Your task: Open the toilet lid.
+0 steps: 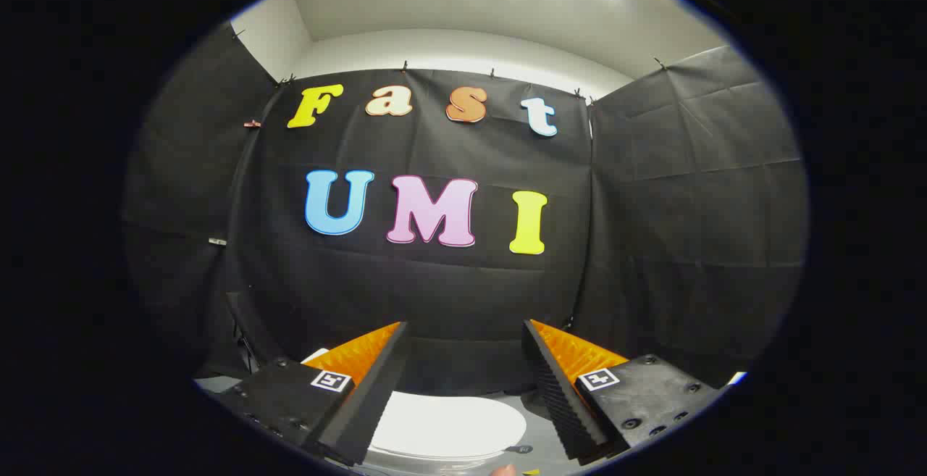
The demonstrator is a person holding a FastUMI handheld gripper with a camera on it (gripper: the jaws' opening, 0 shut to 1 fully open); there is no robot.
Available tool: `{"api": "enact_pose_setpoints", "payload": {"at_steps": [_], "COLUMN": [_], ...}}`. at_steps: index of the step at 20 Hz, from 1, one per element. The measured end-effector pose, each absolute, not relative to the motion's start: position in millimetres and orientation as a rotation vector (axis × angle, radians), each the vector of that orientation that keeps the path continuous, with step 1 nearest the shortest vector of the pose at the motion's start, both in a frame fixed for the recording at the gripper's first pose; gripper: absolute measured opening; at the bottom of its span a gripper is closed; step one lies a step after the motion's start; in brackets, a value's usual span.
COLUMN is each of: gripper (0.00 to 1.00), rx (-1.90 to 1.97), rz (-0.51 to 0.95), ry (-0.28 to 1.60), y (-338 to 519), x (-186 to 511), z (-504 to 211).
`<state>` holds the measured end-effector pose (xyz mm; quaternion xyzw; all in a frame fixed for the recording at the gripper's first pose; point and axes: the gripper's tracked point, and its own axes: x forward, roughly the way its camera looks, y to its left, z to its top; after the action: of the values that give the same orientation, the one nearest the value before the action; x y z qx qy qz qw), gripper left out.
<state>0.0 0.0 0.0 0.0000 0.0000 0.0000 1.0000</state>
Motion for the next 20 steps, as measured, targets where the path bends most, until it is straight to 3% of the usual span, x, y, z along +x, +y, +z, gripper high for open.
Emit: {"api": "enact_pose_setpoints", "payload": {"at_steps": [20], "gripper": [0.98], "rx": [-0.017], "rz": [0.044], "ry": [-0.009], "y": [-11.5], "x": [6.0], "z": [-7.4]}}
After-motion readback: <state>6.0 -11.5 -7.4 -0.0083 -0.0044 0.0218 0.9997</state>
